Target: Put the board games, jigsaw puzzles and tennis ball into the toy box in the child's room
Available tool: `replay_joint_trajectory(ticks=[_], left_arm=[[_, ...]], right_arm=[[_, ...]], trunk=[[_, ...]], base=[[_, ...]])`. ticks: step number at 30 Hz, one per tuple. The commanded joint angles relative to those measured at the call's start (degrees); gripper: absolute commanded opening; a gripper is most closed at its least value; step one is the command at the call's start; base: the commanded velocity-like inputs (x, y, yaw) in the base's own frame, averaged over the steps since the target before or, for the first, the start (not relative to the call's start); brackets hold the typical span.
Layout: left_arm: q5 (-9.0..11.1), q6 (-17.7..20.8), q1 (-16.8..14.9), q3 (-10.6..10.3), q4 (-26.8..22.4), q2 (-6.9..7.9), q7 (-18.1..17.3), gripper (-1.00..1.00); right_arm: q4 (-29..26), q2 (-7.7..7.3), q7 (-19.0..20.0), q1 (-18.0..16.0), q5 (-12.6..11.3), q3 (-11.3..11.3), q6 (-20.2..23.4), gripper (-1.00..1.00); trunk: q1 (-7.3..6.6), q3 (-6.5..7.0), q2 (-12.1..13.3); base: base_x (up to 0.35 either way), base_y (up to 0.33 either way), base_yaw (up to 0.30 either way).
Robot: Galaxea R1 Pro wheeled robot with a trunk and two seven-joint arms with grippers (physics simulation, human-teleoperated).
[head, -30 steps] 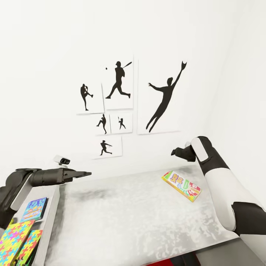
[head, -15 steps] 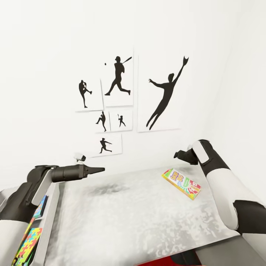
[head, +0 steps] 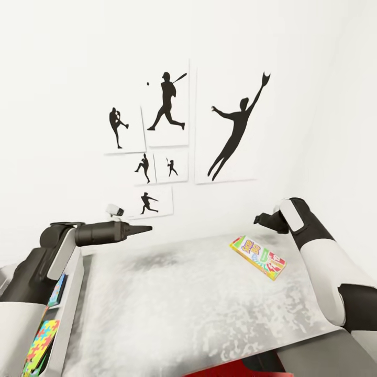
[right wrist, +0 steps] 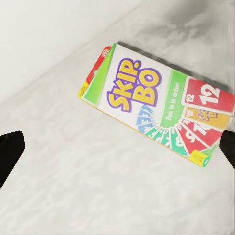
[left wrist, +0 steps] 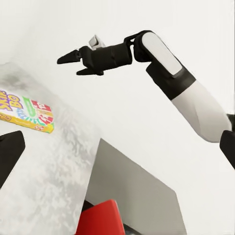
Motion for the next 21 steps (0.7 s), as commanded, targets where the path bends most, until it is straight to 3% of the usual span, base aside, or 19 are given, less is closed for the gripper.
replay_joint_trajectory(ticks=[1, 7, 21], left_arm=[[0.11, 0.36, -0.18, -0.09, -0.64, 0.06, -0.08, 1.00], [0.18, 0.38, -0.54, -0.31, -3.50, 0.16, -0.07, 1.00], [-0.01, 0.38, -0.63, -0.24, -5.73, 1.40, -0.07, 1.00]], right_arm=[[-0.03, -0.33, -0.54, -0.05, -0.73, -0.04, 0.11, 1.00], [0.05, -2.32, -0.50, -0.04, -0.83, -0.03, 0.17, 1.00], [0.07, -1.96, -0.49, -0.04, -0.87, 0.79, 0.18, 1.00]], trunk=[[0.04, -0.23, -0.13], [0.04, -0.80, -0.13], [0.04, -2.11, -0.13]], base=[[0.000, 0.000, 0.000], [0.000, 0.000, 0.000], [0.000, 0.000, 0.000]])
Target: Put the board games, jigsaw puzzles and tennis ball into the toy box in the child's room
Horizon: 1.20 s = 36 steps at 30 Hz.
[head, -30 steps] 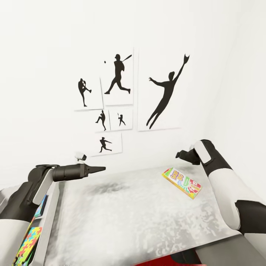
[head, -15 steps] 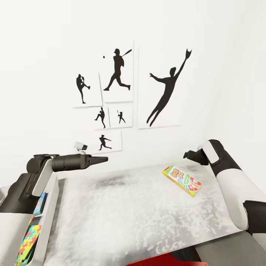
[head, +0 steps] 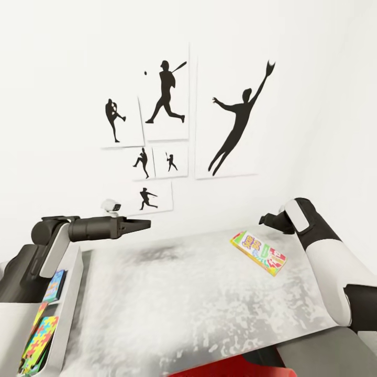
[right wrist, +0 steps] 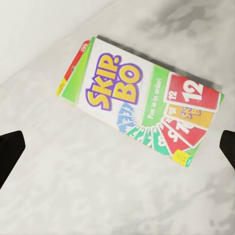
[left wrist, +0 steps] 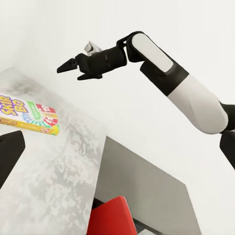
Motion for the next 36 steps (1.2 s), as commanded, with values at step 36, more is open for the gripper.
replay_joint_trajectory(ticks=[36], left_arm=[[0.53, 0.34, -0.03, 0.54, 0.13, 6.25, -0.57, 1.00]], right_arm=[[-0.07, -0.45, -0.82, -4.81, -0.49, 0.20, 0.44, 1.00]], trunk=[[0.03, -3.51, -0.14]], base=[[0.000, 0.000, 0.000]])
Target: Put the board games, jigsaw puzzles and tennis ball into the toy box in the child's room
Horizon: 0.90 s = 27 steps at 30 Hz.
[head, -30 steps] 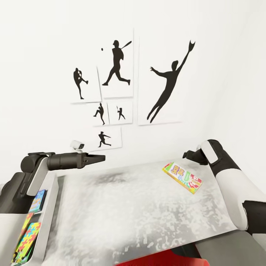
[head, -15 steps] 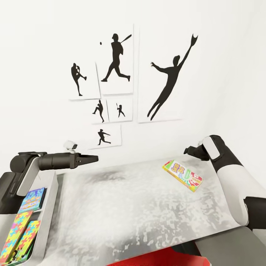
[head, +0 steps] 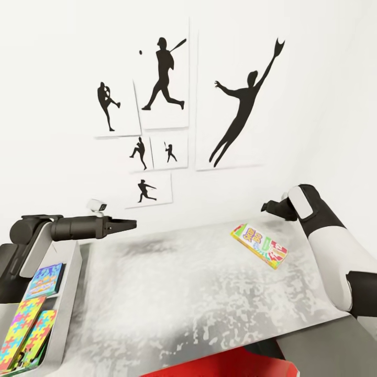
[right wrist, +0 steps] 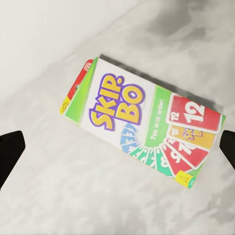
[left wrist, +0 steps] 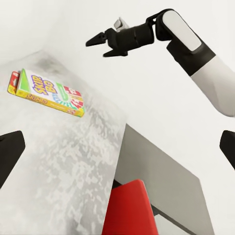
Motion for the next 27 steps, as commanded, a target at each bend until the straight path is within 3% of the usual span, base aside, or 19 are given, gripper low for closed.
replay_joint_trajectory(ticks=[1, 7, 27], left_arm=[[0.16, 0.34, -0.09, -0.04, 0.01, 0.04, -0.08, 1.00], [0.17, 0.34, -0.37, 0.01, -0.32, 0.04, -0.10, 1.00], [0.32, 0.34, -6.17, -0.24, -0.52, -0.50, -0.18, 1.00]], right_arm=[[-0.05, -0.06, -0.54, -0.52, -0.60, -0.01, 0.05, 1.00], [-0.04, -0.28, -0.58, -1.64, -0.60, 0.03, -0.13, 1.00], [-0.03, -0.34, -0.73, -7.25, -0.52, 0.63, -0.11, 1.00]], trunk=[[0.03, -0.22, -0.13], [0.03, -0.78, -0.13], [0.03, -2.66, -0.13]], base=[[0.000, 0.000, 0.000], [0.000, 0.000, 0.000], [0.000, 0.000, 0.000]])
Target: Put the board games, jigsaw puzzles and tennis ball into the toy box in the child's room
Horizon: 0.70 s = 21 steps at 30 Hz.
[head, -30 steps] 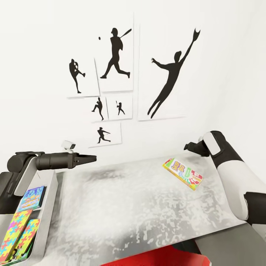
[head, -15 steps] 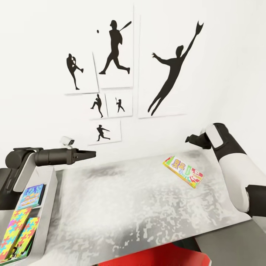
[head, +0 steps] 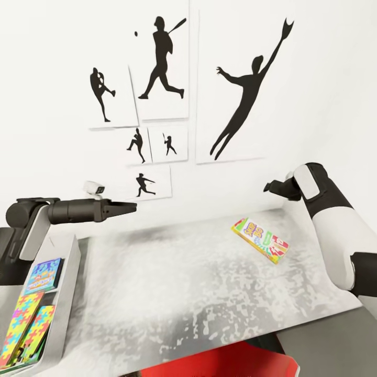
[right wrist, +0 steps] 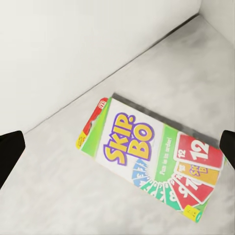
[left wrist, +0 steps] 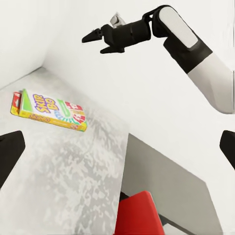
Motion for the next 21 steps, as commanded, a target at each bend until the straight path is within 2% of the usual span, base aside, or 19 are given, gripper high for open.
replay_joint_trajectory(ticks=[1, 7, 11, 12, 14, 15, 18, 21], left_arm=[[0.12, 0.34, -0.61, -0.17, 0.01, -0.04, -0.07, 1.00], [0.18, 0.34, -3.32, -1.74, 0.01, -1.12, -0.12, 1.00], [-0.05, 0.34, -4.93, -3.90, 0.01, -3.20, -0.09, 1.00], [-0.21, 0.34, -5.35, -4.91, 0.01, -4.40, 0.01, 1.00], [-0.34, 0.34, -5.64, -5.86, 0.01, -5.80, 0.17, 1.00], [-0.45, 0.34, -5.86, -6.61, 0.02, -7.21, 0.35, 1.00], [-0.79, 0.34, -6.28, -7.38, 0.06, -9.15, 0.67, 1.00], [-2.51, 0.34, -7.07, -8.46, 0.08, -11.45, 1.24, 1.00]], right_arm=[[-0.05, 0.00, -0.53, -0.11, -0.59, 0.00, 0.11, 1.00], [-0.04, 0.01, -0.53, -0.28, -0.59, 0.13, 0.05, 1.00], [-0.02, 0.05, -0.55, -0.31, -0.59, 0.15, 0.01, 1.00], [-0.02, 0.06, -0.58, -0.31, -0.59, 0.15, -0.01, 1.00], [-0.01, 0.03, -0.56, -0.32, -0.59, 0.17, -0.02, 1.00], [0.00, 0.01, -0.56, -0.32, -0.59, 0.20, -0.06, 1.00], [0.14, 0.00, -0.55, -0.32, -0.59, 0.22, -0.12, 1.00], [0.55, -0.01, -0.56, -0.32, -0.59, 0.24, -0.39, 1.00]], trunk=[[0.03, -0.22, -0.12], [0.03, -0.78, -0.12], [0.03, -1.16, -0.12], [0.03, -1.25, -0.12], [0.03, -1.44, -0.12], [0.03, -1.53, -0.12], [0.03, -1.82, -0.12], [0.03, -2.10, -0.12]], base=[[0.000, 0.000, 0.000], [0.000, 0.000, 0.000], [0.000, 0.000, 0.000], [0.000, 0.000, 0.000], [0.000, 0.000, 0.000], [0.000, 0.000, 0.000], [0.000, 0.000, 0.000], [0.000, 0.000, 0.000]])
